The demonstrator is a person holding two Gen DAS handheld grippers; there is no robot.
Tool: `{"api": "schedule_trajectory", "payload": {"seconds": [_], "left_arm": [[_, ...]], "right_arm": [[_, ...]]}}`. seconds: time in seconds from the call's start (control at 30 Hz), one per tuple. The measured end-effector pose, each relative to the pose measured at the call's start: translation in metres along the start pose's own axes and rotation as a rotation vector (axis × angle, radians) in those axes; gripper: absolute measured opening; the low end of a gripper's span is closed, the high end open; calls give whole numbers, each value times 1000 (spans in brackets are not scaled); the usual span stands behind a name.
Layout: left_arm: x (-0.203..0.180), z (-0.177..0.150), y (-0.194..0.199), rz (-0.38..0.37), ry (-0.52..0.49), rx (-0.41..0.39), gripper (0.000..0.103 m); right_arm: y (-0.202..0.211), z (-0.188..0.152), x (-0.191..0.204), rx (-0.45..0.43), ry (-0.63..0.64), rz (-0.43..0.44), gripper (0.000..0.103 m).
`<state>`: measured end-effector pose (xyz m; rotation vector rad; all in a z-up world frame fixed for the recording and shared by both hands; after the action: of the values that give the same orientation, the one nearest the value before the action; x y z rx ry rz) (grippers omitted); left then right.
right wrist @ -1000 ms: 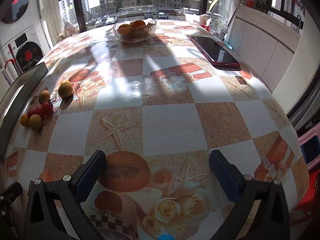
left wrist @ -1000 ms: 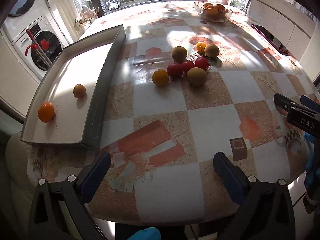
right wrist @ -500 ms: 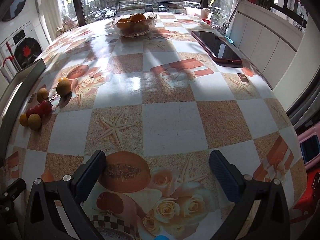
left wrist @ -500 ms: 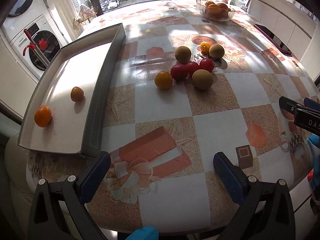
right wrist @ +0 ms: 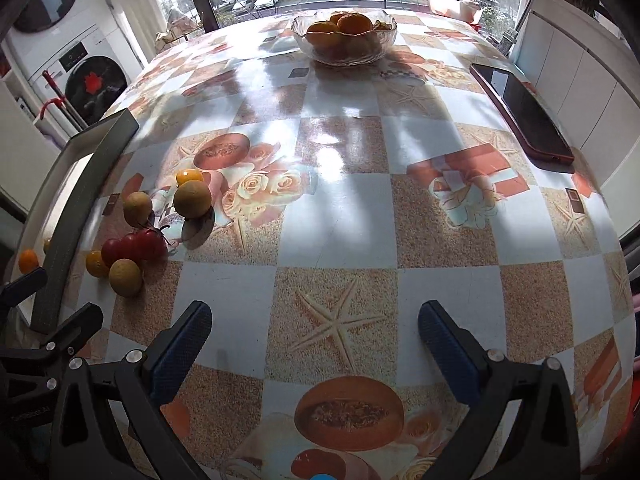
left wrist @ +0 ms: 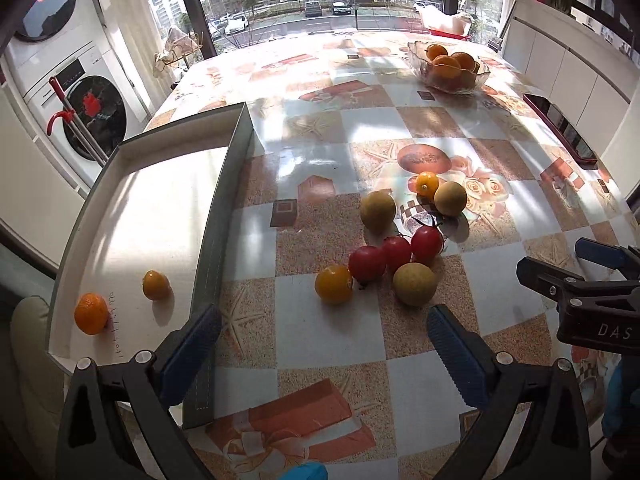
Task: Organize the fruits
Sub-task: 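Move both tools over the cluster of remaining fruits on the tablecloth, then grasp a yellow-green fruit with the left tool while the right tool grasps another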
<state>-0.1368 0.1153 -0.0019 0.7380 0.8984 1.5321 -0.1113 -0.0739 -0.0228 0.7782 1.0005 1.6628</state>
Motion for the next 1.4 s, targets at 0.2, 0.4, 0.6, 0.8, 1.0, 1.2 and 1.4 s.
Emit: {"api": "schedule_trajectory", "payload": {"seconds": [0.2, 0.4, 0.6, 0.8, 1.0, 1.2, 1.4], "left_arm": [[6, 22, -4, 44, -11, -4, 103], [15, 34, 1, 40, -8, -33, 103], [13, 42, -6, 43, -19, -32, 103], [-7, 49, -18, 38, -46, -25, 103], [-30, 53, -51, 51, -104, 30, 103], [-41, 55, -64, 49, -124, 67, 76], [-39, 53, -62, -40, -55, 104, 32]], "right_arm": [[-12, 36, 22, -32, 5, 83, 99], [-26, 59, 44, -32, 35, 130, 76], [-35, 65, 59, -21, 99, 113, 29], [-23, 59, 38, -67, 50, 150, 30], [-3, 44, 12, -89, 7, 140, 30], [8, 38, 2, -108, -12, 150, 30], [12, 33, 1, -112, -15, 156, 30]]}}
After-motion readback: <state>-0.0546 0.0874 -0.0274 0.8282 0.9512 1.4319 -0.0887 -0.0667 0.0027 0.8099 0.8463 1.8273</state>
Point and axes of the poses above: each gripper's, at about its wrist camera, not at the fingertips, and y roughly against the way its jaws point, x to its left, z to its top, the point moved 5 cm from there along -y, roughly the way its jaws point, and after that the axes turned 13 degrees about y, right-handed, at the moved point
